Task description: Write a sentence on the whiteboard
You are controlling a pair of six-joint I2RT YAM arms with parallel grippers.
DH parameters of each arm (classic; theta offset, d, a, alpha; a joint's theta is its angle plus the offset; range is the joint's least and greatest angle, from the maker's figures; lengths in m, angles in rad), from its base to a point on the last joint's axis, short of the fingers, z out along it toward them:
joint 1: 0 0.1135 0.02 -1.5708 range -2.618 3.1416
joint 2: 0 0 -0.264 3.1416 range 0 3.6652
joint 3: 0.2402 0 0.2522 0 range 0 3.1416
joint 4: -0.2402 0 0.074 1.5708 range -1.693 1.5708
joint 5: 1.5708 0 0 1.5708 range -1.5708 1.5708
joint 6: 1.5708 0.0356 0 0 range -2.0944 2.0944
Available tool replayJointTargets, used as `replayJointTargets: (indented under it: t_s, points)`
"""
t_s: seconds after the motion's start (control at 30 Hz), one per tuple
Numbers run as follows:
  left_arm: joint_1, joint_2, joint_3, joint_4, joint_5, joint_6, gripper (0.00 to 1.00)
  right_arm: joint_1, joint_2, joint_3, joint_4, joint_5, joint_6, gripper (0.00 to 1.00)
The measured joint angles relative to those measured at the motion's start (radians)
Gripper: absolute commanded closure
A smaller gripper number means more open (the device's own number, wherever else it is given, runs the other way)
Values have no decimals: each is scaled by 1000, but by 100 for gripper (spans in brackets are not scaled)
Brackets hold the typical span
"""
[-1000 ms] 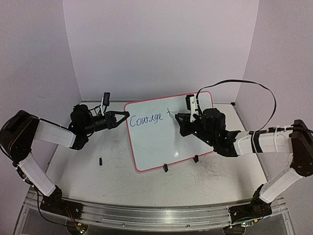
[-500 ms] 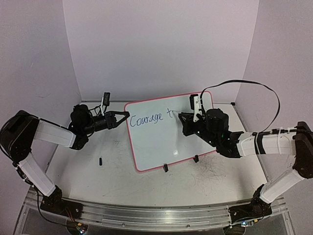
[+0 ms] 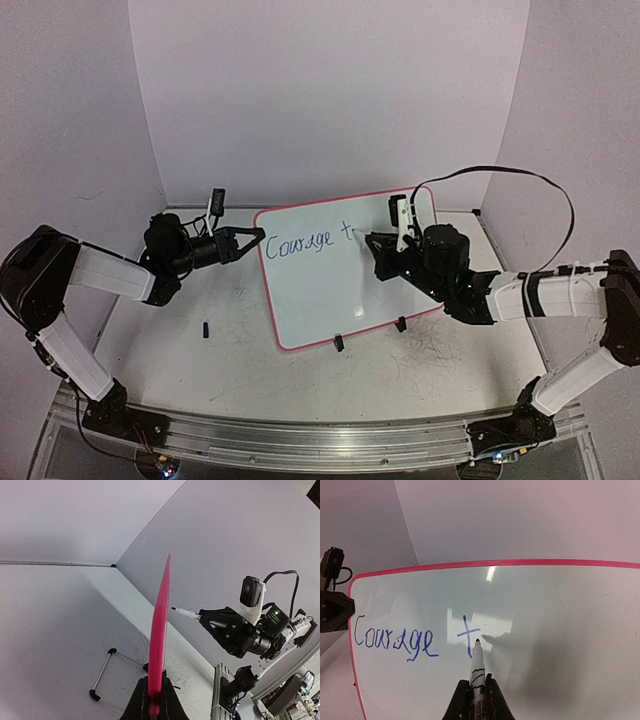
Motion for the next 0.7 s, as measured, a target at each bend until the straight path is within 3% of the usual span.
replayJointTargets:
  t_s: [0.7]
  points:
    - [0,0,0,-1,0,0,100,0,24,-3,-4,12,3,100]
